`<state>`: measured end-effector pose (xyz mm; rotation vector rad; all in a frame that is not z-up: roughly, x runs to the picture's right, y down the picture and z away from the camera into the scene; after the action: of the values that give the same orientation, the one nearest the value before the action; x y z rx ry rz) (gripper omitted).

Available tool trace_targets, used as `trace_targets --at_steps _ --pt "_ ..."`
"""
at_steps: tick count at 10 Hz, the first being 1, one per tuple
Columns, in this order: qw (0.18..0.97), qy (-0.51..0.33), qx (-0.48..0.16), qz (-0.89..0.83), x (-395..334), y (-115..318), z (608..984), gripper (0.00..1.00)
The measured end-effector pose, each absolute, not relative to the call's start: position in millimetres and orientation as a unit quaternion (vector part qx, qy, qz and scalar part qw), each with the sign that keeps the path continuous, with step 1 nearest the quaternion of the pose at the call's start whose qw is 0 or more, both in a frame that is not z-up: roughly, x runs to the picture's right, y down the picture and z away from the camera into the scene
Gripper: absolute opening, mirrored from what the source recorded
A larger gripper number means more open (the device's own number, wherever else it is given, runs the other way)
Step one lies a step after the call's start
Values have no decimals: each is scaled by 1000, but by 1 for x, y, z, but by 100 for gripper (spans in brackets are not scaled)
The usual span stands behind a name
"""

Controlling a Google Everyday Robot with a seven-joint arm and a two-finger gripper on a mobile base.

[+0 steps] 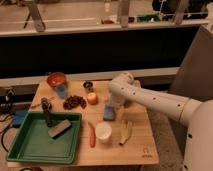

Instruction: Place sponge in red bowl

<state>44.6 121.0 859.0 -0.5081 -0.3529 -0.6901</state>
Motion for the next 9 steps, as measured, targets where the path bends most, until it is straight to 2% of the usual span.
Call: trace_targets --at_steps 9 --pt "886 -192 -256 -337 36 127 879 80"
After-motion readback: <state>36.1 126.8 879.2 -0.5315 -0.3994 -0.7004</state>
